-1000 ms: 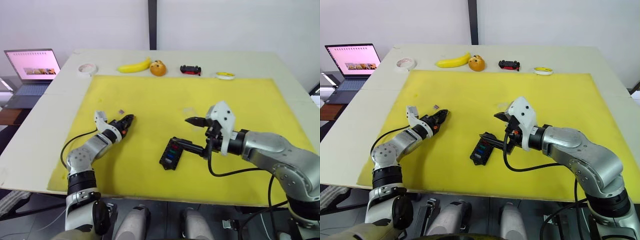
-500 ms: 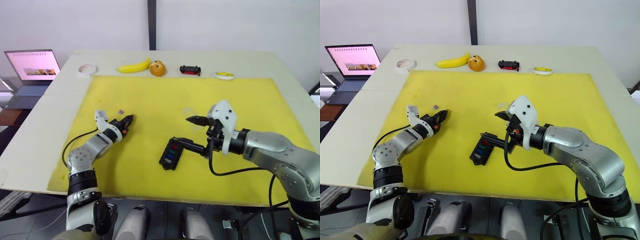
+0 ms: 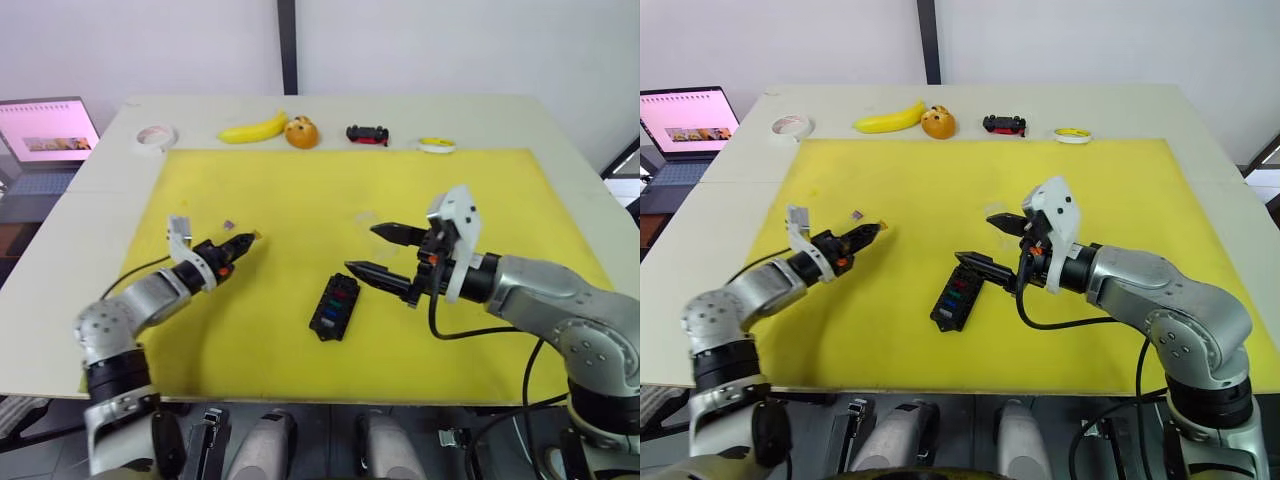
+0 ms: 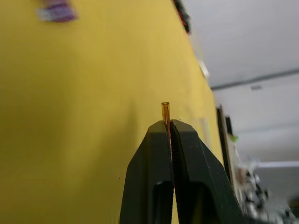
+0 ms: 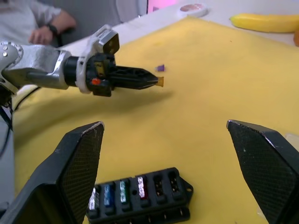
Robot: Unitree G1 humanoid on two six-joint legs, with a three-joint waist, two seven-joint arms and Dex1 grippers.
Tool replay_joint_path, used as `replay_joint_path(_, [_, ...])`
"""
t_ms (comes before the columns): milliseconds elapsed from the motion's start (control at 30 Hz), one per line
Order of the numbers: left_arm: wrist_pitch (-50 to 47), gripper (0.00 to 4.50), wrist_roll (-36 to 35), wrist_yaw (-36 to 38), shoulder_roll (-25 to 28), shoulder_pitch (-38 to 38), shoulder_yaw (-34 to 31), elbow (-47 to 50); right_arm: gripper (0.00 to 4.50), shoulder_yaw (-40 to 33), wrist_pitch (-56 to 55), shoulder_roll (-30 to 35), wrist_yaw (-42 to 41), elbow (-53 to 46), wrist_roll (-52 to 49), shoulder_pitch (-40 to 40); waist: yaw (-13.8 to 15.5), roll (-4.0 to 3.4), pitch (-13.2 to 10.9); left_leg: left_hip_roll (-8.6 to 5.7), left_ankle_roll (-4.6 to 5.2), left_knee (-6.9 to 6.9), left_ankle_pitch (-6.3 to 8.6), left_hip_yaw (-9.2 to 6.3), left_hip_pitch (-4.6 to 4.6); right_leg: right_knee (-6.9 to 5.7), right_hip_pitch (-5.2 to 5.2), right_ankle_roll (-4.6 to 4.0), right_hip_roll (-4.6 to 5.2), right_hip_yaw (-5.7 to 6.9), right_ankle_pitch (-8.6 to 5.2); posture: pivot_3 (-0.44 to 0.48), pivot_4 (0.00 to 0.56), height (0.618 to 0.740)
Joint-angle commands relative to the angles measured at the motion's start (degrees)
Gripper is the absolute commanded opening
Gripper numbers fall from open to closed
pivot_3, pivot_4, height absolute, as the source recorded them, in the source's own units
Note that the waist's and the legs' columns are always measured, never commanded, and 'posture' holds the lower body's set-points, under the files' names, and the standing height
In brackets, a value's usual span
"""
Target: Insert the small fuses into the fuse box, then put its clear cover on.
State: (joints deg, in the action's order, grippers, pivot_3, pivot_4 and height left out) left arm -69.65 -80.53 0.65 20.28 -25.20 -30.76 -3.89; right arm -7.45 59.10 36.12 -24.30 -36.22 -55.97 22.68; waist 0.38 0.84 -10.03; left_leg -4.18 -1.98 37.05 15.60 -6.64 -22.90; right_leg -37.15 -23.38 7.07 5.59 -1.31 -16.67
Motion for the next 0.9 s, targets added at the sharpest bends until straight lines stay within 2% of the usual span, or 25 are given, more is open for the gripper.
replay_joint_path(33, [-2.6,0.03,-7.2,3.6,3.8,-1.6,0.4,4.0,4.50,-2.0,0.3,-2.5,2.6,0.1,-5.1,1.7,0.0,-0.01,0.0,0.00,-0.01,0.00,-0.01,0.00,0.00,0.00,0.00,-0.01,0.00,0.01,0.01,0.000,0.150,0.740])
replay_joint_path(267, [-2.5,0.03,-20.5,4.7,7.6,-4.7,5.7,6.4,4.50,-2.8,0.1,-7.5,10.6,1.8,-14.8,3.0,0.2,0.00,0.0,-0.02,-0.03,0.05,-0.02,-0.06,-0.17,0.02,-0.09,-0.04,0.03,0.00,0.02,0.000,0.150,0.740])
replay_joint_path(400, [0.6,0.03,-25.2,3.9,6.6,-6.7,10.7,8.8,4.50,-3.2,-2.2,-11.5,18.8,3.2,-23.5,4.3,0.0,-0.01,0.0,0.00,-0.04,0.04,-0.03,-0.06,-0.22,-0.01,-0.18,-0.04,0.05,-0.04,0.02,0.000,0.150,0.740])
replay_joint_path(600, [4.3,0.03,-28.7,3.6,6.9,-7.2,15.4,9.5,4.50,-2.1,-4.9,-12.3,26.4,4.5,-30.3,5.9,-0.5,-0.02,0.0,0.01,-0.05,0.05,-0.05,-0.04,-0.22,-0.03,-0.19,-0.07,0.02,-0.06,0.04,0.000,0.150,0.740])
replay_joint_path(800, [6.5,0.03,-28.9,4.8,6.0,-8.5,19.1,9.8,4.50,-0.3,-7.9,-12.8,31.3,5.0,-35.0,6.2,-1.1,-0.02,0.0,0.00,-0.03,0.07,-0.06,-0.03,-0.23,-0.05,-0.19,-0.06,0.00,-0.06,0.04,0.000,0.150,0.740])
replay_joint_path(900, [7.2,0.00,-28.7,5.2,6.0,-8.6,19.9,9.8,3.61,0.8,-8.8,-12.3,32.3,4.9,-35.8,6.5,-1.2,-0.02,0.0,0.00,-0.03,0.07,-0.06,-0.02,-0.22,-0.07,-0.19,-0.07,-0.02,-0.05,0.04,0.000,0.150,0.740])
